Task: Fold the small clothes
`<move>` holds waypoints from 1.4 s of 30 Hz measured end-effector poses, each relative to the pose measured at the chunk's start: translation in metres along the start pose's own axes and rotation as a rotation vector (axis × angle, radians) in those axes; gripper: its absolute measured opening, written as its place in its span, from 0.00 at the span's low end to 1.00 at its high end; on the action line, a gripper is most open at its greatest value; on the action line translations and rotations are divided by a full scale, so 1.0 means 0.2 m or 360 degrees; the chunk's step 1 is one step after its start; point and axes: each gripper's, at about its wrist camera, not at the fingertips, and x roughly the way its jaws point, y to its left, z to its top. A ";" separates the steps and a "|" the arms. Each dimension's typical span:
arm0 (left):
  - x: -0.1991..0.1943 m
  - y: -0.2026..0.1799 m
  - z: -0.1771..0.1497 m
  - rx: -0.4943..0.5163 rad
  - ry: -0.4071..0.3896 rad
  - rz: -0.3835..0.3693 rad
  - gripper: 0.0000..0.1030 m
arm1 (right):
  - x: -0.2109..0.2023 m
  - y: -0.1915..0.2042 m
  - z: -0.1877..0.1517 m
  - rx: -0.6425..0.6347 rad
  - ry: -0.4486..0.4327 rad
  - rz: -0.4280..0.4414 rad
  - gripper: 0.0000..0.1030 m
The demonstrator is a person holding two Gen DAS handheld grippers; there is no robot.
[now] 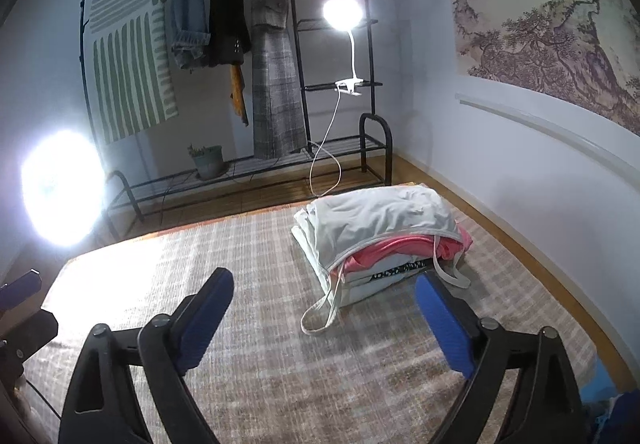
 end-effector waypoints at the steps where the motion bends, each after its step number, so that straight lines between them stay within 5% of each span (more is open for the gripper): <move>1: 0.00 0.00 0.00 0.0006 0.0002 0.0018 0.97 | -0.01 0.00 0.00 0.0004 -0.0019 -0.0001 1.00; 9: 0.00 -0.02 -0.02 0.0051 -0.0001 0.0114 1.00 | 0.00 -0.02 0.00 0.0014 -0.0033 -0.0016 1.00; 42: 0.00 -0.03 -0.05 0.0051 0.0059 0.0127 1.00 | 0.06 -0.02 0.00 0.0033 0.0013 0.0004 1.00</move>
